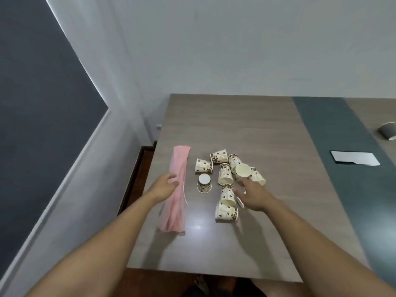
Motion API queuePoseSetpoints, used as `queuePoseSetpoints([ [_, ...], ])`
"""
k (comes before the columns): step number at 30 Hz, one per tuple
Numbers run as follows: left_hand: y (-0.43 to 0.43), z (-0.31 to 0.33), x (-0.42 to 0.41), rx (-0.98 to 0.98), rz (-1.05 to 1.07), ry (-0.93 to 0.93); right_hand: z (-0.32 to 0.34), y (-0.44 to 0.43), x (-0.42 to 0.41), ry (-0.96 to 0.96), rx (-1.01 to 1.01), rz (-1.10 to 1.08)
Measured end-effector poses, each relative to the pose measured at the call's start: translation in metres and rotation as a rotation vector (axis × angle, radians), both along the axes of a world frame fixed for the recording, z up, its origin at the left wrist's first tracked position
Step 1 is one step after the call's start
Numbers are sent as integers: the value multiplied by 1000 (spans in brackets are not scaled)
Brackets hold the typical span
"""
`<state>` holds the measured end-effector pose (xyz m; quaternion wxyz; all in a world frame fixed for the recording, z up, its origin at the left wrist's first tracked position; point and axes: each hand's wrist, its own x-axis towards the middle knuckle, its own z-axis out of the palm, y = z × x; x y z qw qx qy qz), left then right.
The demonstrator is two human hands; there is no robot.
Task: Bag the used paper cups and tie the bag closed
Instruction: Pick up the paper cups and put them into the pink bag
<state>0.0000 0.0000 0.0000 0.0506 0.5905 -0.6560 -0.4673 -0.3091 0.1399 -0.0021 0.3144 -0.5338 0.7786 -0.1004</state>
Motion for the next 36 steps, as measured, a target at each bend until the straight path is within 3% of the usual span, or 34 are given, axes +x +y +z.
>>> queuePoseSetpoints([
  [7, 37, -92, 35, 213, 276, -280, -35, 40, 42, -151, -18, -63],
  [10, 50, -123, 47, 312, 296, -270, -45, 49, 53, -166, 10, -60],
  [13, 60, -138, 51, 265, 273, -288, -48, 54, 60, -189, 12, -36],
  [16, 69, -130, 41, 156, 277, -255, -51, 54, 61, -204, 2, -8],
  [20, 81, -104, 19, 55, 237, -60, -51, 48, 64, -232, -23, 5],
  [28, 87, -45, -23, 1, 107, 150, -44, 30, 80, -333, -56, 121],
  [32, 86, -38, -34, 6, 68, 157, -52, 13, 74, -309, -114, 124],
  [36, 83, -25, -26, -103, -136, -50, -55, -3, 57, -378, -160, -109],
])
